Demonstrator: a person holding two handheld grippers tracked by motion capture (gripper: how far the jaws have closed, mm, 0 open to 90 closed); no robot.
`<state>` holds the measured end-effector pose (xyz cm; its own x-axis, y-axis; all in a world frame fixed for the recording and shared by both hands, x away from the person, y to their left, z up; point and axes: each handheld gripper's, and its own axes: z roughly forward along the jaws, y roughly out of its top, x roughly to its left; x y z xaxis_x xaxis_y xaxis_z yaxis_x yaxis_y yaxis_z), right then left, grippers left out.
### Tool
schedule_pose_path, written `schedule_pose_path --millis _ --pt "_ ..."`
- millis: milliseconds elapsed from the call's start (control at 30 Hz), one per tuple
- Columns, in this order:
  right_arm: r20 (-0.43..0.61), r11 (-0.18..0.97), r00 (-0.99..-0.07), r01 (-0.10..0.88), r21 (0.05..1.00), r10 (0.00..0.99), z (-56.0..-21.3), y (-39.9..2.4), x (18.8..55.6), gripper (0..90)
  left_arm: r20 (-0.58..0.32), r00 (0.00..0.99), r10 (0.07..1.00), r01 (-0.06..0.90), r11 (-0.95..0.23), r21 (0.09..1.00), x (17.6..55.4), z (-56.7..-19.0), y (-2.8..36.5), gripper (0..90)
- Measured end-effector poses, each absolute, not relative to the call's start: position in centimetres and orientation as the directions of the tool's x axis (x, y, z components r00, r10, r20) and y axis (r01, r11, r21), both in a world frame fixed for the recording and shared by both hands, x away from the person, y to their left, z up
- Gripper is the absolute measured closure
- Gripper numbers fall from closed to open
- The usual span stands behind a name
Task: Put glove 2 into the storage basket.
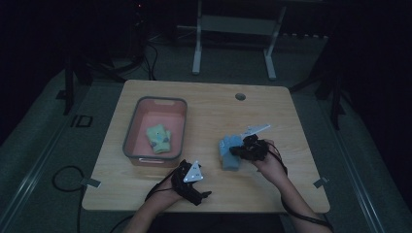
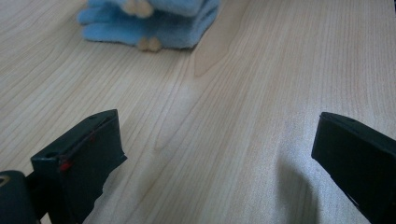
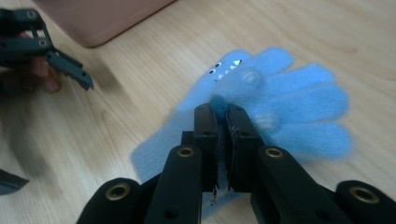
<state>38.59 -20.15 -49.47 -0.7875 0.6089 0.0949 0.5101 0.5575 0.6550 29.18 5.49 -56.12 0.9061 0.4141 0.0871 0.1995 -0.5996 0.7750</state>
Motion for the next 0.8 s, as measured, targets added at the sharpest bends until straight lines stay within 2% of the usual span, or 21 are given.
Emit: schedule_pose_path --millis 267,467,800 --pt "0.113 0.566 -0.775 0.544 0.620 0.621 -51.4 -20.0 39.2 83.3 0.095 0.905 0.414 0.195 -0.603 0.774 29.2 -56.1 5.5 1.9" --pt "0.106 0.576 -0.772 0.551 0.604 0.627 -52.5 -20.0 39.5 79.5 0.097 0.891 0.443 0.212 -0.597 0.773 29.3 -56.0 5.5 1.9" --pt "0.105 0.597 -0.786 0.542 0.591 0.609 -52.7 -20.5 39.7 75.6 0.126 0.884 0.450 0.196 -0.601 0.775 28.8 -55.2 4.6 1.9"
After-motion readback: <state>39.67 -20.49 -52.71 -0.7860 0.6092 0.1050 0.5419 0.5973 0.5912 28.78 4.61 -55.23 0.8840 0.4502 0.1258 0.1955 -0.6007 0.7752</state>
